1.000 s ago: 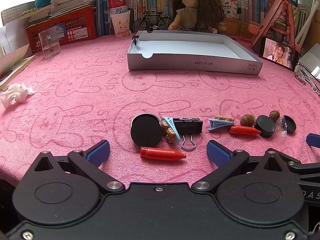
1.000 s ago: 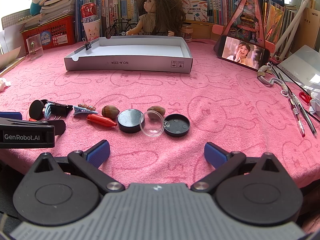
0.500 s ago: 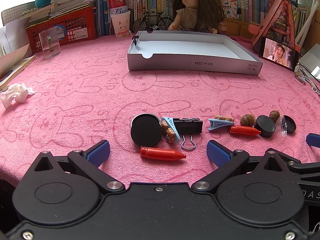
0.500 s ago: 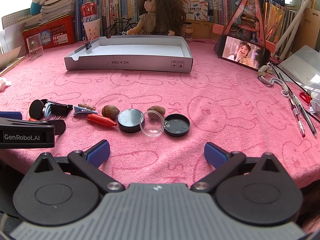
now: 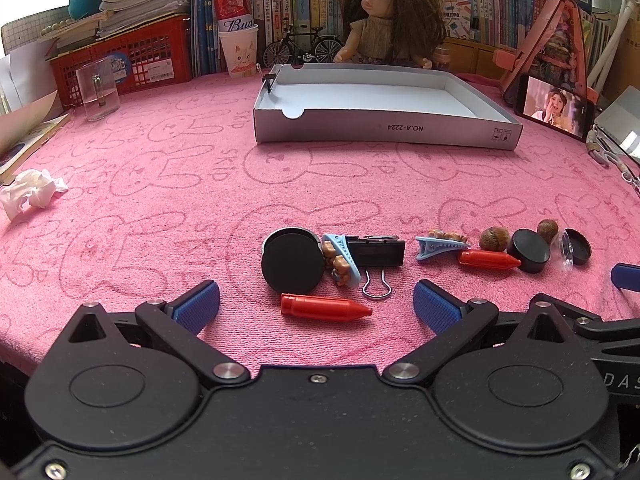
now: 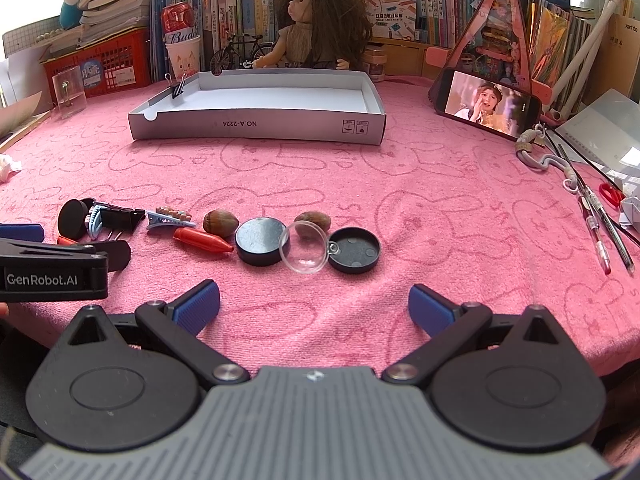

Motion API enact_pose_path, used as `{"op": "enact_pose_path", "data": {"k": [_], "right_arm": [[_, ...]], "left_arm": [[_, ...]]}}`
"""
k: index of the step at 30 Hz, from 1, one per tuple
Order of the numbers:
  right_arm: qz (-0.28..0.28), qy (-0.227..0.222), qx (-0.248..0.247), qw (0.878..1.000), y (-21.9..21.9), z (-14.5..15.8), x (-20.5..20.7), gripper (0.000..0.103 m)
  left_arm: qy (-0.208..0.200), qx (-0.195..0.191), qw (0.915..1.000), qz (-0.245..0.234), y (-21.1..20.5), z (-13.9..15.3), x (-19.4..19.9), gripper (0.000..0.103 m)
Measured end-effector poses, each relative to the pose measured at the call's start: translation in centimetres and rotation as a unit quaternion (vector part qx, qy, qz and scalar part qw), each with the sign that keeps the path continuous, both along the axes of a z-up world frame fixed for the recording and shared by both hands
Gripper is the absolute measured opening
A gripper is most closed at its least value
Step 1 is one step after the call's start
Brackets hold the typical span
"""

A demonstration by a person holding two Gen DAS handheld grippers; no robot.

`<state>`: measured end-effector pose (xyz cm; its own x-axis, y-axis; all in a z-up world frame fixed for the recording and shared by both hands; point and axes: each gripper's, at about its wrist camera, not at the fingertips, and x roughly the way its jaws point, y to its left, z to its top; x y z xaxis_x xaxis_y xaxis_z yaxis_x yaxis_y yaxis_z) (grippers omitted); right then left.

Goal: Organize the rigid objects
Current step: 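Grasp the red crayon with the left tool while the right tool grasps the clear plastic dome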

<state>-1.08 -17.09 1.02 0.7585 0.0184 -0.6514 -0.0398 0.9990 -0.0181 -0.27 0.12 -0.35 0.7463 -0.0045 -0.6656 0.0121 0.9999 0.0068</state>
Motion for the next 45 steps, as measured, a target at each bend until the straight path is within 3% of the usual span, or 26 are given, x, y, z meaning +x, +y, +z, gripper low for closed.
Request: {"op": "enact_pose_path", "data": {"k": [8, 18, 27, 36, 39, 41, 45], "right_arm": [[0.008, -0.008, 0.004, 1.000, 0.0, 0.0, 0.1, 0.102], [0.039, -0.043, 0.023, 0.998, -0.2, 0.6, 0.1, 0.087], [0.061, -0.063, 0.004, 0.996, -0.2, 0.5, 0.4, 0.082], [0.069, -0.061, 0.010, 0.996, -0.4, 0.3, 1.0, 0.071], [0.076, -0.060, 0.016, 0.995, -0.4, 0.2, 1.2, 0.065], [0.080, -0.059, 0.022, 0.995, -0.3, 0.1, 1.2, 0.054], [0.091, -0.063, 0.021, 0.994, 0.3, 0.2, 0.9, 0.040]], "left_arm": [[0.008, -0.006, 0.9999, -0.002, 0.0, 0.5, 0.1, 0.101], [-0.007, -0.009, 0.9998, -0.019, 0.0, 1.1, -0.7, 0.074], [-0.008, 0.002, 0.9994, -0.033, -0.3, 1.3, -2.0, 0.070], [-0.009, 0.000, 0.9990, -0.043, -0.4, 1.5, -2.1, 0.055], [-0.010, -0.002, 0.9990, -0.044, -0.5, 1.4, -2.1, 0.049], [-0.013, 0.000, 0.9989, -0.045, -0.4, 1.4, -2.1, 0.042], [-0.016, 0.005, 0.9987, -0.049, -0.7, 1.4, -2.2, 0.041]]}}
